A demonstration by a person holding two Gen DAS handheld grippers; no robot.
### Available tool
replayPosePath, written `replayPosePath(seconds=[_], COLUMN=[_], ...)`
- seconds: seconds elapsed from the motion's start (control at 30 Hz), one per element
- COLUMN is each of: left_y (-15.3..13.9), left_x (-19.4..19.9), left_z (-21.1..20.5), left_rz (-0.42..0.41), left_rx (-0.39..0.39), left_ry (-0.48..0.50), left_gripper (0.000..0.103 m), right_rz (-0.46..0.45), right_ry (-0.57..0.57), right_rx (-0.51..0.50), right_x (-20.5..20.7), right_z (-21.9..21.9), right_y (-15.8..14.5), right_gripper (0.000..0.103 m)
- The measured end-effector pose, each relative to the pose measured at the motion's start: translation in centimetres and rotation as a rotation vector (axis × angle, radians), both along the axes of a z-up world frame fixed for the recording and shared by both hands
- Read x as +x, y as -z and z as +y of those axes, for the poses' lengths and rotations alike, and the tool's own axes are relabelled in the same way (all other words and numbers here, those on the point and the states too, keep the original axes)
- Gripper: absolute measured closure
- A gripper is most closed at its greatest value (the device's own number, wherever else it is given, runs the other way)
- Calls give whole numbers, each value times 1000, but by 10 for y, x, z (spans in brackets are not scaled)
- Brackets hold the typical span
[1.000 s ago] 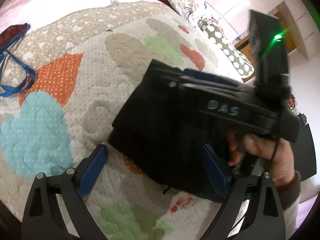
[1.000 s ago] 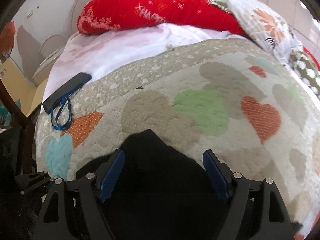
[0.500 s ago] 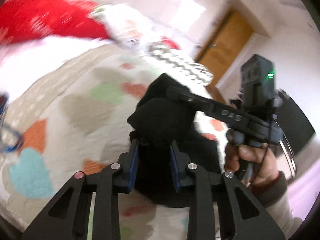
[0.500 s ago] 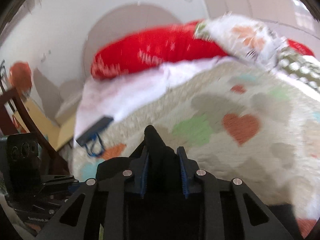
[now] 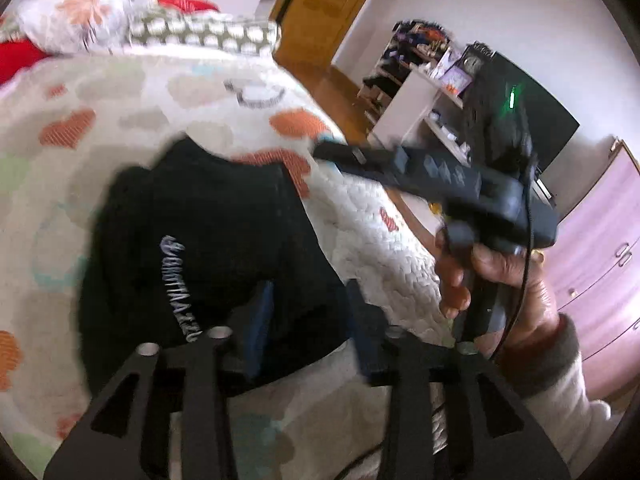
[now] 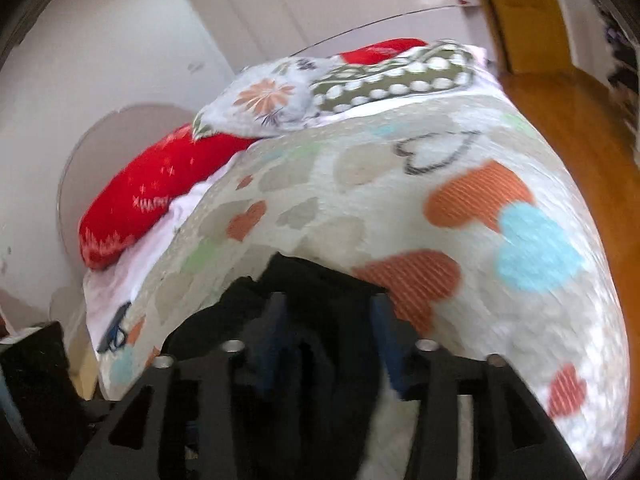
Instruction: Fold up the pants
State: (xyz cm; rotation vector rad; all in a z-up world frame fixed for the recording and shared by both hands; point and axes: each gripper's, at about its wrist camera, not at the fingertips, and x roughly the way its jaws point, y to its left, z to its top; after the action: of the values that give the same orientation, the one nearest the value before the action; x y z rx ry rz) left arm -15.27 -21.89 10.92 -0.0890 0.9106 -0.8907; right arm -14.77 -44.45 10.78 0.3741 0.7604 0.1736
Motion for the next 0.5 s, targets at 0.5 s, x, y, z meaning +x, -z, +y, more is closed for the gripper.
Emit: replayPosePath(seconds=[0.5], left_y=[31], left_x=[34], left_z=[89], left_rz=[2], left_rx=[106], left_ry=[-270], left_gripper=[20], right_rz=[5], right_ry=[-146], right_rx=[47], right_x=[-35], right_z=[64], right_y=[13], right_gripper=[23])
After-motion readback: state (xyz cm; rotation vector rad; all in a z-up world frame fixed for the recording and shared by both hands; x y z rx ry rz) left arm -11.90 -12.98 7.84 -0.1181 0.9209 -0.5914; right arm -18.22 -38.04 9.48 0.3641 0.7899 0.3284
